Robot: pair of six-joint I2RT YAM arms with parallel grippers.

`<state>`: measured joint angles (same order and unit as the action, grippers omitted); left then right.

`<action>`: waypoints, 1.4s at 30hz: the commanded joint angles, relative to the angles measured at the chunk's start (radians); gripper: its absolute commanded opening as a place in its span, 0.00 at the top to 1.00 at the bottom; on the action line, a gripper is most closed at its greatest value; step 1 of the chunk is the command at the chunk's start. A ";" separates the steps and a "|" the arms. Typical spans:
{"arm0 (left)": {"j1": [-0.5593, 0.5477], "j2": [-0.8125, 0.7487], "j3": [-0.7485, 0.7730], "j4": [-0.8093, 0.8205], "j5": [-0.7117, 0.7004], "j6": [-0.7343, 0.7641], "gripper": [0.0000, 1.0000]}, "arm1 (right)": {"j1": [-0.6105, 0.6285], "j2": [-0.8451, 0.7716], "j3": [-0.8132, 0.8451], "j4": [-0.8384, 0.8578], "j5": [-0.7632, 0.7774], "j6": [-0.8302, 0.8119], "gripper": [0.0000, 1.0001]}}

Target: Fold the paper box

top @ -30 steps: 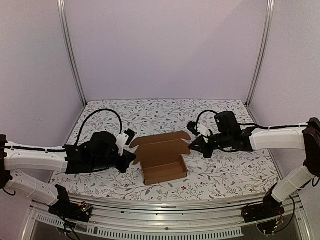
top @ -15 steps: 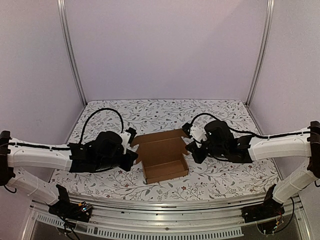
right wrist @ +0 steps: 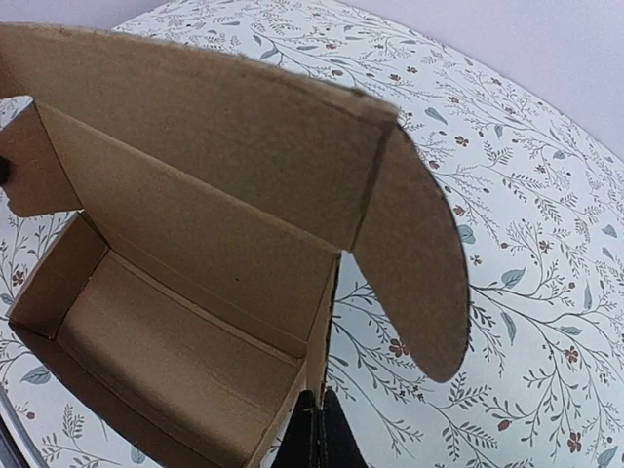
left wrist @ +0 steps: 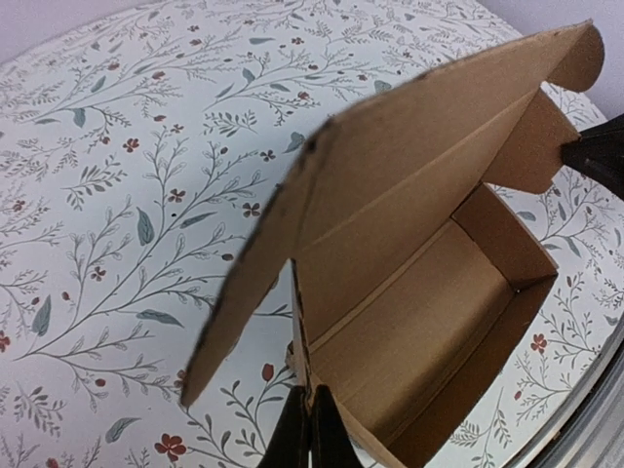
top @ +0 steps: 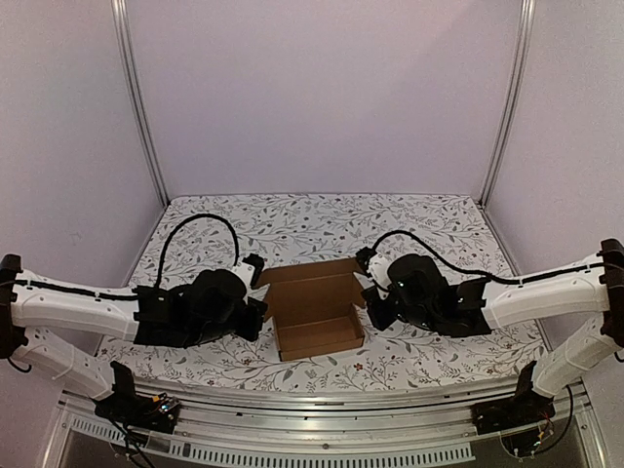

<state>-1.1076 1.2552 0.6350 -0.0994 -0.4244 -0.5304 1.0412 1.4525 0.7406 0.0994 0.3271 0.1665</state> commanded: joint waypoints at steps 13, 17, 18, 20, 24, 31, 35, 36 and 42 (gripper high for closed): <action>-0.171 -0.015 -0.018 0.063 -0.315 -0.138 1.00 | 0.073 -0.020 -0.021 0.009 0.160 0.167 1.00; -0.190 0.001 -0.024 0.081 -0.347 -0.129 1.00 | 0.090 -0.018 -0.018 0.010 0.164 0.174 1.00; -0.195 0.001 -0.030 0.113 -0.350 -0.118 1.00 | 0.096 -0.018 -0.018 0.010 0.165 0.178 1.00; -0.206 -0.002 -0.051 0.175 -0.355 -0.090 1.00 | 0.100 -0.013 -0.017 0.012 0.159 0.185 1.00; -0.219 -0.014 -0.105 0.298 -0.357 -0.048 1.00 | 0.109 0.000 -0.002 0.011 0.148 0.219 1.00; -0.219 0.020 -0.089 0.324 -0.361 -0.022 1.00 | 0.140 0.038 0.040 0.000 0.140 0.239 1.00; -0.219 0.054 -0.063 0.297 -0.378 -0.035 1.00 | 0.157 0.068 0.052 -0.001 0.142 0.256 1.00; -0.219 0.060 -0.057 0.293 -0.377 -0.040 1.00 | 0.159 0.074 0.052 -0.001 0.142 0.262 1.00; -0.219 0.093 -0.060 0.290 -0.378 -0.071 1.00 | 0.163 0.099 0.037 -0.003 0.151 0.300 1.00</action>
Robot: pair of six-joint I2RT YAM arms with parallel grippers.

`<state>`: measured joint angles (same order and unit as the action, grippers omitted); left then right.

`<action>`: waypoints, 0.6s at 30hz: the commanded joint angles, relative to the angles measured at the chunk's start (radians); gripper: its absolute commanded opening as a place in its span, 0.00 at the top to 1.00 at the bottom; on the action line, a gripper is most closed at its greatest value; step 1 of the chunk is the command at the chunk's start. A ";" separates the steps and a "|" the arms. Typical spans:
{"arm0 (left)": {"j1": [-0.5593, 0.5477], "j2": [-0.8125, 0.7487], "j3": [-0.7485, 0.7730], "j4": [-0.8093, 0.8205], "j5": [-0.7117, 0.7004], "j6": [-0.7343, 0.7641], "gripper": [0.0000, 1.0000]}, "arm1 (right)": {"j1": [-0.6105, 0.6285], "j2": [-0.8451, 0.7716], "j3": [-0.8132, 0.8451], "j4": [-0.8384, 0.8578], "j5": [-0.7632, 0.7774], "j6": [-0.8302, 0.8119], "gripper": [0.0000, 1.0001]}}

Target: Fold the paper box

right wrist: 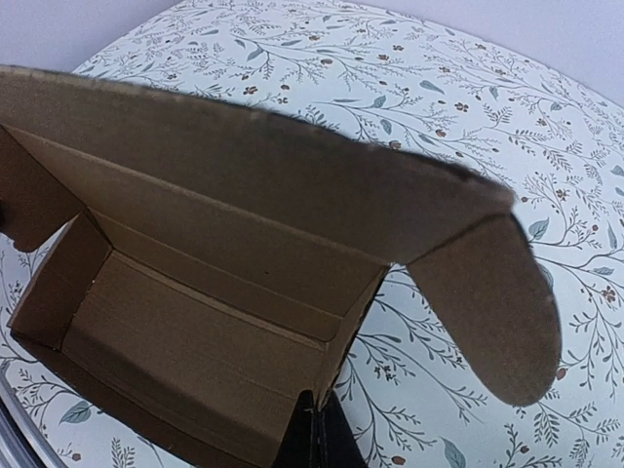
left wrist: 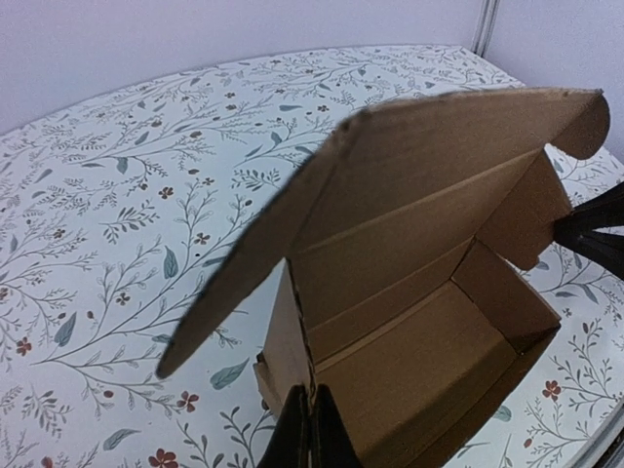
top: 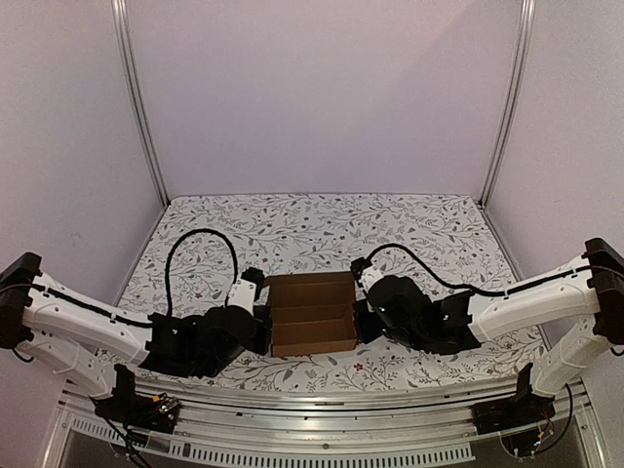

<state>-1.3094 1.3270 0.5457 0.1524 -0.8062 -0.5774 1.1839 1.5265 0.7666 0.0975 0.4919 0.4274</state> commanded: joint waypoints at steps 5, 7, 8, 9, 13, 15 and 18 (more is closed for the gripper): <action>-0.017 0.040 0.022 0.038 0.031 -0.041 1.00 | 0.033 0.040 0.008 0.001 -0.001 0.062 1.00; -0.017 0.041 0.014 0.035 0.042 -0.049 1.00 | 0.042 0.044 0.008 0.001 0.007 0.067 1.00; -0.017 0.039 0.010 0.031 0.046 -0.054 1.00 | 0.044 0.045 0.008 0.001 0.010 0.069 1.00; -0.017 0.038 0.002 0.031 0.051 -0.058 1.00 | 0.049 0.047 0.007 -0.001 0.016 0.070 1.00; -0.018 0.048 -0.010 0.034 0.074 -0.079 1.00 | 0.065 0.055 0.006 -0.002 0.032 0.078 1.00; -0.017 0.060 -0.005 0.037 0.088 -0.086 1.00 | 0.071 0.064 0.008 -0.002 0.035 0.084 1.00; -0.017 0.079 0.010 0.034 0.100 -0.093 1.00 | 0.083 0.079 0.011 -0.002 0.042 0.092 1.00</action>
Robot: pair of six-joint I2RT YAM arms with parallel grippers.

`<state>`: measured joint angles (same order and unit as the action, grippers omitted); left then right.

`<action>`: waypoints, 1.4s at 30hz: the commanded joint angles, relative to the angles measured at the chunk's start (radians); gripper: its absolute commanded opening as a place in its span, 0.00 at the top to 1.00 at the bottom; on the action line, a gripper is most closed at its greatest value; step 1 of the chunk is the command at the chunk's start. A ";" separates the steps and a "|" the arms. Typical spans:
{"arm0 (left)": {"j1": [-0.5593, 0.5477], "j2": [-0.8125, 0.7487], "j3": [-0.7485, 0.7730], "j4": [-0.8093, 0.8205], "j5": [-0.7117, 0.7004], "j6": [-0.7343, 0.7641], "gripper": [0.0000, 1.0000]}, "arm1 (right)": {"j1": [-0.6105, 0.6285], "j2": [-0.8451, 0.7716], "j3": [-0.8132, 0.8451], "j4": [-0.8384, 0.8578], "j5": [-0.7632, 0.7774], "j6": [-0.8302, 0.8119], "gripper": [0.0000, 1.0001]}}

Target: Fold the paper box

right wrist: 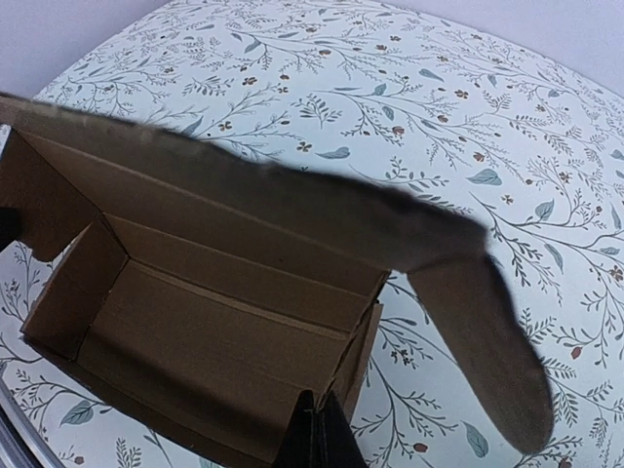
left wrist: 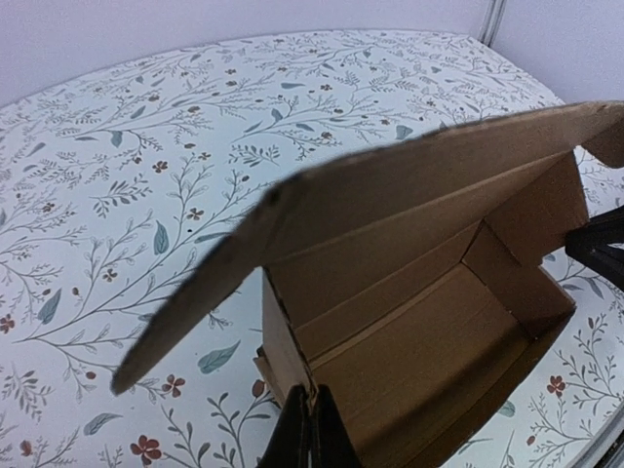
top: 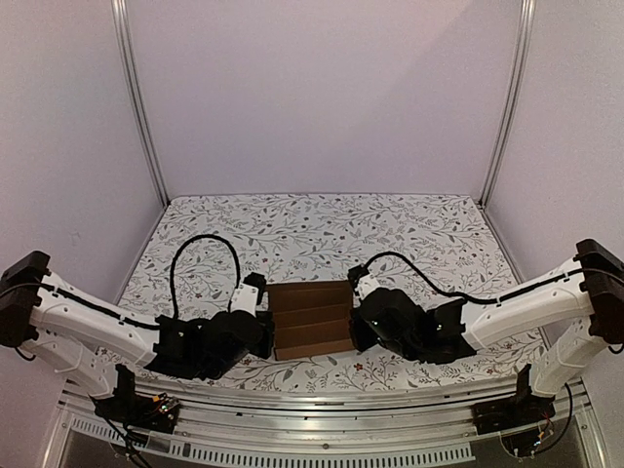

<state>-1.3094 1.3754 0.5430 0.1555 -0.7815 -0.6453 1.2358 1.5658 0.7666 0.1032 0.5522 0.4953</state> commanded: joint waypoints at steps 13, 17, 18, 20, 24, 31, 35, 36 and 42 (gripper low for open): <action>-0.019 0.104 0.038 -0.001 0.096 -0.076 1.00 | 0.058 0.059 0.009 -0.035 0.005 0.053 1.00; -0.023 0.113 0.041 -0.018 0.098 -0.087 1.00 | 0.063 0.053 0.001 -0.043 0.016 0.064 1.00; -0.023 0.112 0.039 -0.024 0.096 -0.089 1.00 | 0.064 0.051 -0.001 -0.045 0.019 0.066 1.00; -0.025 0.106 0.036 -0.037 0.091 -0.092 1.00 | 0.066 0.046 -0.002 -0.049 0.024 0.069 1.00; -0.030 0.096 0.034 -0.055 0.079 -0.098 1.00 | 0.067 0.024 -0.014 -0.057 0.034 0.076 0.88; -0.043 0.106 0.046 -0.080 0.049 -0.104 1.00 | 0.068 -0.089 -0.041 -0.101 0.056 0.075 0.68; -0.051 0.121 0.062 -0.093 0.036 -0.103 1.00 | 0.067 -0.167 -0.049 -0.169 0.049 0.054 0.62; -0.052 0.126 0.066 -0.096 0.033 -0.103 1.00 | 0.067 -0.197 -0.055 -0.177 0.046 0.048 0.59; -0.062 0.144 0.088 -0.114 0.013 -0.102 1.00 | 0.068 -0.351 -0.085 -0.264 0.018 -0.004 0.56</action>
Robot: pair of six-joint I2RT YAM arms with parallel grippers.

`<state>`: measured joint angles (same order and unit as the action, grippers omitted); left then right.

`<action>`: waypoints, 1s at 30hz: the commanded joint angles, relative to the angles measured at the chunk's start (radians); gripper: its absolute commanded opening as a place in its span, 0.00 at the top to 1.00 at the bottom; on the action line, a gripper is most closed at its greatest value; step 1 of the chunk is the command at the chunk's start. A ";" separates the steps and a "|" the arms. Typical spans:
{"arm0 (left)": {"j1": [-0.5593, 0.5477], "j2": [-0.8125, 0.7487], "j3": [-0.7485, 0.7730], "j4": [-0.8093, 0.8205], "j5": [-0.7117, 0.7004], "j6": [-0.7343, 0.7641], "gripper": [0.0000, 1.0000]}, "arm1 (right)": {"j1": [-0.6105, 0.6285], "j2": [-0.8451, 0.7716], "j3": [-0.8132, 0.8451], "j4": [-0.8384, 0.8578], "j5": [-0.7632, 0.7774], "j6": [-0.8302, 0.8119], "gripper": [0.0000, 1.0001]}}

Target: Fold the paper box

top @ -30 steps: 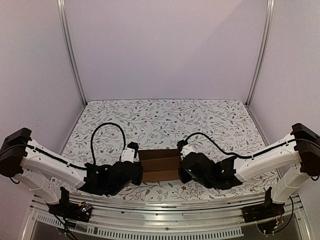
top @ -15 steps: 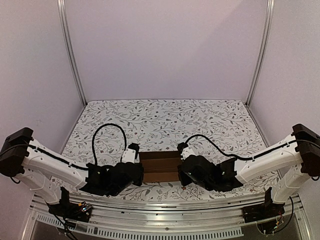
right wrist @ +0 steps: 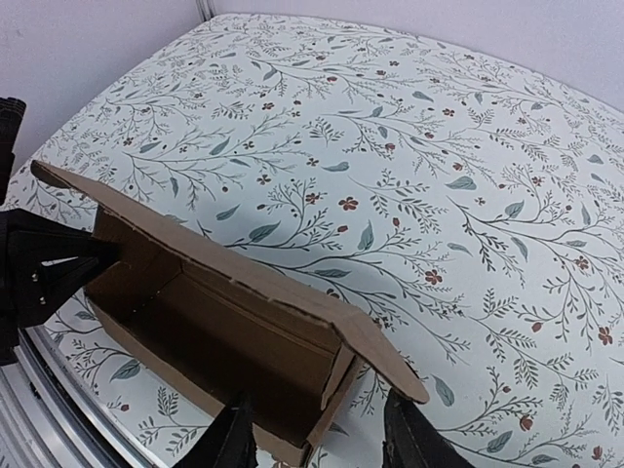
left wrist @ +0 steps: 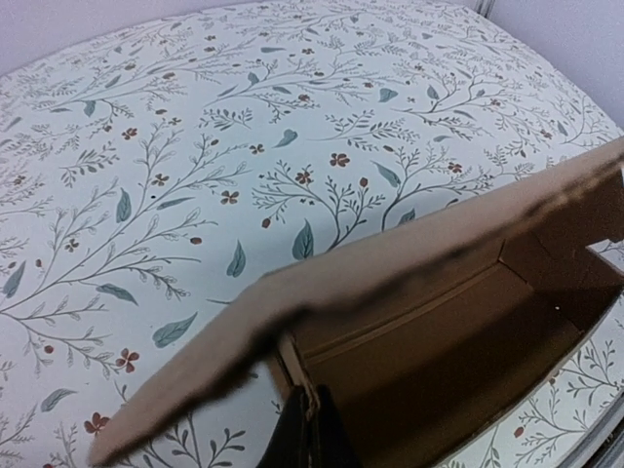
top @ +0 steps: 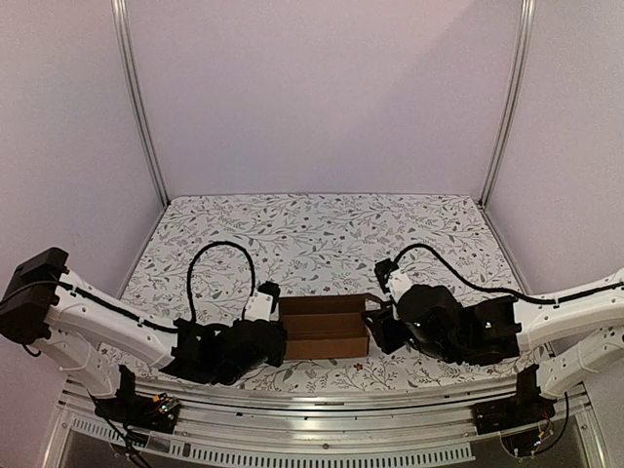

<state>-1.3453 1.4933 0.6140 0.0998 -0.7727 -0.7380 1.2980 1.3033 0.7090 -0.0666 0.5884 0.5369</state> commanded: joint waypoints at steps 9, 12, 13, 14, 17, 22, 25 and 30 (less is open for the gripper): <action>-0.030 0.052 0.039 -0.062 -0.010 -0.006 1.00 | 0.006 -0.237 0.043 -0.159 -0.073 -0.230 0.59; -0.033 0.059 0.043 -0.061 -0.010 -0.007 1.00 | 0.004 -0.238 0.094 -0.160 -0.036 -0.289 0.63; -0.033 0.060 0.044 -0.061 -0.010 -0.006 1.00 | 0.001 -0.224 0.120 -0.165 -0.031 -0.306 0.66; -0.033 0.062 0.046 -0.061 -0.012 -0.006 1.00 | -0.003 -0.209 0.149 -0.168 -0.033 -0.329 0.70; -0.037 0.068 0.047 -0.060 -0.021 -0.010 1.00 | -0.035 -0.125 0.234 -0.180 -0.079 -0.357 0.83; -0.043 0.096 0.059 -0.045 -0.048 -0.015 1.00 | -0.101 0.024 0.349 -0.181 -0.183 -0.353 1.00; -0.048 0.123 0.073 -0.026 -0.078 -0.007 1.00 | -0.124 0.104 0.393 -0.177 -0.208 -0.341 1.00; -0.054 0.168 0.087 0.043 -0.117 0.028 1.00 | -0.149 0.208 0.422 -0.139 -0.219 -0.318 1.00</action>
<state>-1.3777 1.6157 0.6945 0.1150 -0.8726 -0.7368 1.1664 1.4513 1.1011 -0.2188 0.4049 0.2016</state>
